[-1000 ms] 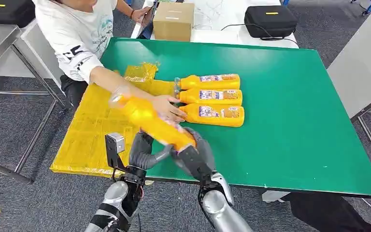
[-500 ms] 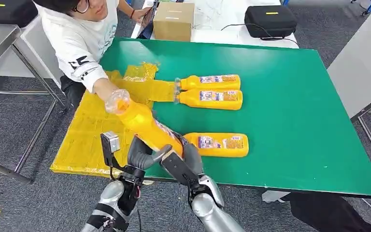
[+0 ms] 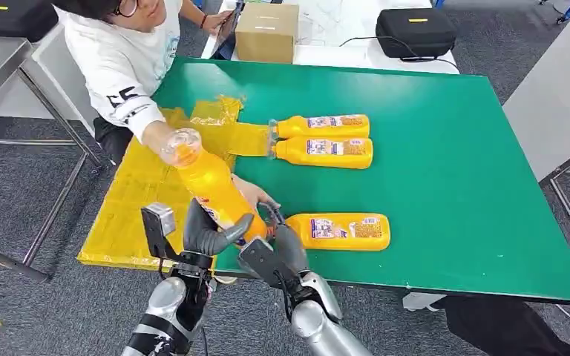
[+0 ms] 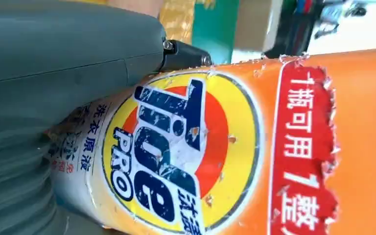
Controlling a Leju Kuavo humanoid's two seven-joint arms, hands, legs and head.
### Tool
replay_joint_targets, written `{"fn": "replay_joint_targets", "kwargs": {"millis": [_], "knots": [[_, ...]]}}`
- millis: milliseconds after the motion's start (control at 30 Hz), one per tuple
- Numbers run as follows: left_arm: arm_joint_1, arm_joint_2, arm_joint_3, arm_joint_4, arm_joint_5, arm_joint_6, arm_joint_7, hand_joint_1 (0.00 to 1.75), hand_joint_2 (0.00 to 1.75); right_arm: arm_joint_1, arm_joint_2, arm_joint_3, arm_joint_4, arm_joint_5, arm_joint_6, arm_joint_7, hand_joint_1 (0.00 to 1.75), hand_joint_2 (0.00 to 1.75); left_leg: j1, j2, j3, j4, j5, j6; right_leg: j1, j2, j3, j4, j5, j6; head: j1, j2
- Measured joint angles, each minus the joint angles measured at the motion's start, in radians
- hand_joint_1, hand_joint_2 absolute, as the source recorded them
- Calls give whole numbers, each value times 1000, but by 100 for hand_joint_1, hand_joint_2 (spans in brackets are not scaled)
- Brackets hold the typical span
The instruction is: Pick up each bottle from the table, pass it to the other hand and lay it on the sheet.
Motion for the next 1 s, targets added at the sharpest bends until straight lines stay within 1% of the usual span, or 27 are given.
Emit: {"fn": "replay_joint_targets", "kwargs": {"millis": [367,567,633,667,700,733,900,1000], "knots": [[4,1,13,-34,-22,59,-7,175,175,0,-1,-45,-24,-47,-9,-6,0,175,0,0,0,0,0,0,0,0,0,0,0,0,0,0],[4,1,14,-34,-25,62,-7,175,175,0,-1,-46,-26,-48,-9,-6,0,175,0,0,0,0,0,0,0,0,0,0,0,0,0,0],[2,5,16,-34,-65,97,-11,175,175,0,-4,-58,-40,-58,-13,-11,0,175,0,0,0,0,0,0,0,0,0,0,0,0,0,0],[-6,16,17,-30,-149,154,-11,175,175,2,-6,-68,-61,-69,-18,-22,0,175,0,0,0,0,0,0,0,0,0,0,0,0,0,0],[-30,42,18,-13,-252,213,-11,175,175,4,-12,-85,-104,-82,-25,-29,0,175,0,0,0,0,0,0,0,0,0,0,0,0,0,0],[-70,76,18,31,-434,292,23,175,175,17,-16,-109,-163,-127,-38,-57,0,175,0,0,0,0,0,0,0,0,0,0,0,0,0,0],[-162,146,47,161,-670,367,87,175,175,46,-25,-152,-305,-207,-40,-97,0,175,0,0,0,0,1,0,0,0,0,0,1,0,0,0],[-201,176,62,230,-710,376,101,175,175,55,-29,-166,-367,-215,-41,-105,0,175,0,1,1,0,1,0,0,0,0,1,1,0,0,0]]}}
